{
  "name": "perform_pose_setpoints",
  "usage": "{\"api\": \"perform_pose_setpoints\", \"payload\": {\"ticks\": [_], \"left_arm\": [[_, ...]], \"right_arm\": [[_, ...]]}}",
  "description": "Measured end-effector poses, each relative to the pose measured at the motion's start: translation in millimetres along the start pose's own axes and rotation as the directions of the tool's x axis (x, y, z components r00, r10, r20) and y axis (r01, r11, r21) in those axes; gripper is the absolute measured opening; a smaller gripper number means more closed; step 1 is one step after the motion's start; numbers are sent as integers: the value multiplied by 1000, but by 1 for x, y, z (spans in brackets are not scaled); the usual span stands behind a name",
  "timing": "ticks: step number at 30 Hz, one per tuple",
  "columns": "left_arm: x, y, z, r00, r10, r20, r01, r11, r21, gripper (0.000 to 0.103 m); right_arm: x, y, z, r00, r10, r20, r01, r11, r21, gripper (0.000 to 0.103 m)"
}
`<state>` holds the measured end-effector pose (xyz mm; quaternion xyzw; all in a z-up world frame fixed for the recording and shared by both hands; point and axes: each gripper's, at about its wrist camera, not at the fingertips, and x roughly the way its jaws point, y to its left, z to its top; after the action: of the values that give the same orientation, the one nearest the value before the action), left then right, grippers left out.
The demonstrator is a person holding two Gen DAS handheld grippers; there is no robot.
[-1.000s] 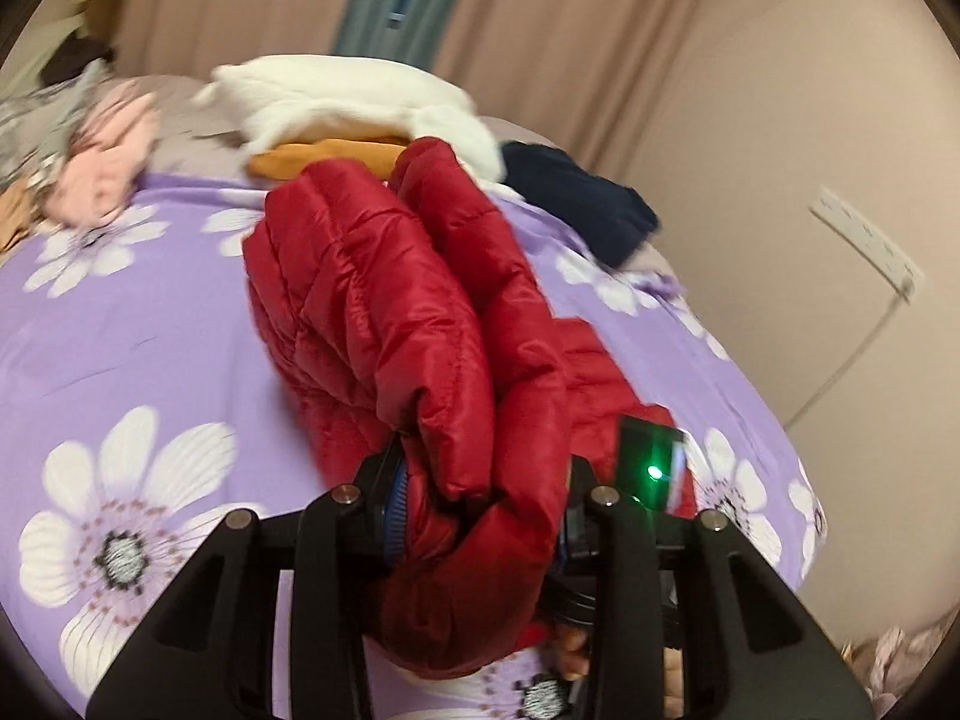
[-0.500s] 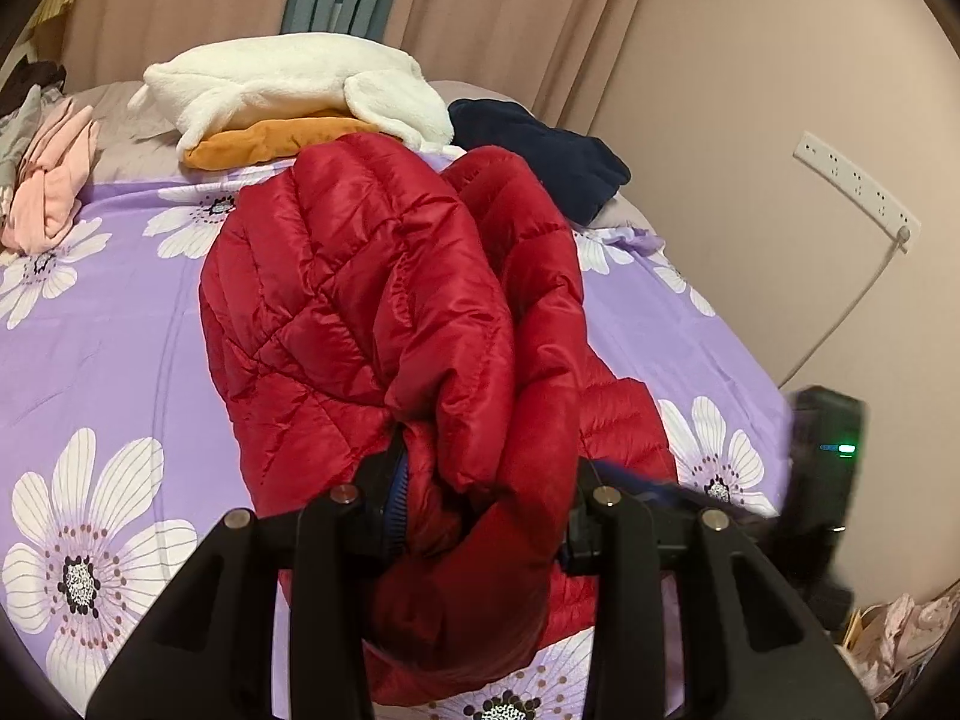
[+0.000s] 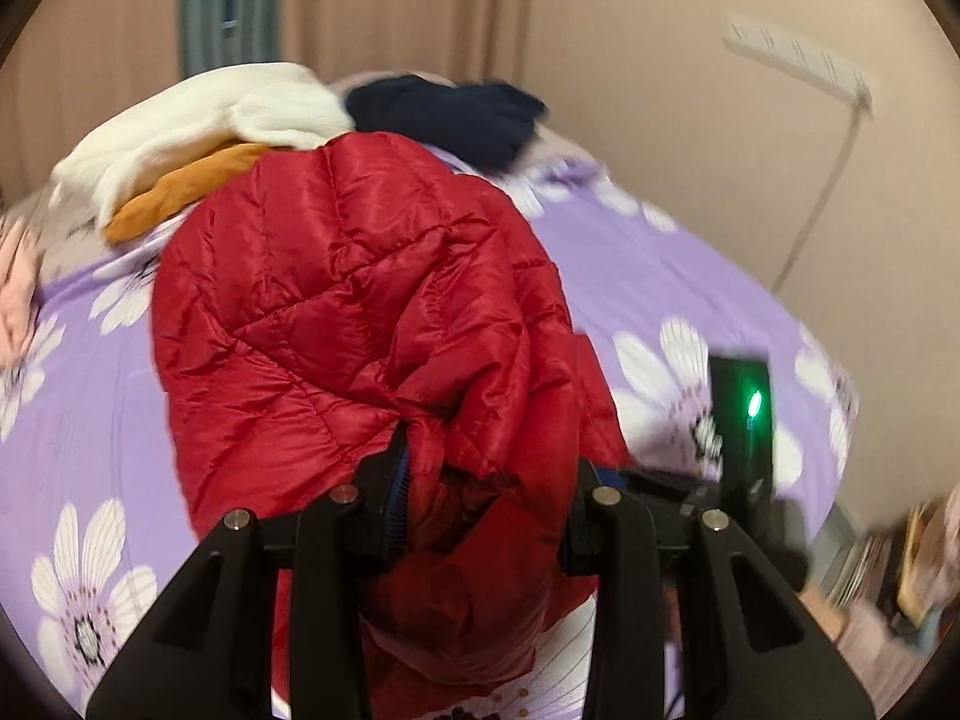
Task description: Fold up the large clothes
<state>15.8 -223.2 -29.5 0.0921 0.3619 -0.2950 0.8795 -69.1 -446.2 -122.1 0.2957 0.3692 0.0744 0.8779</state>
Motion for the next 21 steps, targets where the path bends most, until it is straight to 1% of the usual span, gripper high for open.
{"api": "perform_pose_setpoints", "payload": {"ticks": [1, 3, 4, 5, 6, 8, 9, 10, 11, 12, 13, 16, 17, 18, 19, 20, 21], "left_arm": [[7, -2, -2, 1000, -6, -21, 6, 1000, 19, 38], [24, -3, -9, 997, -25, -69, 27, 999, 29, 42], [28, -1, -13, 995, -39, -88, 41, 999, 24, 43], [30, 0, -15, 994, -54, -98, 56, 998, 22, 44], [31, 2, -16, 993, -68, -100, 71, 997, 19, 47], [30, 4, -17, 991, -89, -103, 91, 996, 13, 49], [31, 4, -17, 990, -94, -106, 96, 995, 11, 49], [31, 4, -16, 990, -95, -108, 96, 995, 10, 49], [32, 4, -16, 990, -94, -110, 95, 995, 11, 49], [32, 4, -16, 990, -92, -110, 93, 996, 12, 50], [31, 3, -17, 990, -89, -111, 91, 996, 14, 50], [30, 1, -17, 990, -83, -113, 86, 996, 24, 50], [32, -2, -16, 990, -82, -114, 85, 996, 26, 50], [32, -2, -15, 990, -81, -116, 85, 996, 28, 50], [32, -2, -15, 990, -80, -116, 84, 996, 29, 50], [32, -2, -14, 990, -79, -117, 83, 996, 31, 51], [31, -3, -17, 990, -79, -118, 83, 996, 30, 53]], "right_arm": [[-1, -4, -2, 1000, 28, -3, -28, 999, 28, 19], [-12, -25, 3, 992, 125, 6, -124, 981, 149, 19], [-17, -34, 4, 985, 172, 22, -173, 965, 198, 21], [-21, -38, 3, 978, 204, 38, -207, 952, 227, 27], [-29, -46, 3, 963, 259, 72, -269, 926, 267, 32], [-35, -46, 5, 945, 308, 105, -326, 906, 271, 60], [-41, -40, 9, 938, 324, 123, -345, 903, 255, 64], [-43, -35, 13, 928, 349, 133, -371, 898, 237, 65], [-45, -30, 16, 918, 372, 138, -395, 890, 227, 65], [-44, -22, 22, 902, 408, 140, -430, 876, 218, 66], [-40, -15, 28, 894, 428, 132, -448, 869, 209, 68], [-25, 11, 48, 896, 434, 87, -443, 882, 161, 69], [-23, 17, 46, 900, 431, 70, -436, 888, 143, 69], [-23, 22, 44, 904, 423, 58, -427, 895, 129, 69], [-20, 30, 46, 919, 392, 39, -394, 914, 99, 68], [-18, 32, 46, 930, 365, 33, -366, 928, 68, 50], [-26, 32, 41, 938, 346, 26, -347, 937, 38, 38]]}}
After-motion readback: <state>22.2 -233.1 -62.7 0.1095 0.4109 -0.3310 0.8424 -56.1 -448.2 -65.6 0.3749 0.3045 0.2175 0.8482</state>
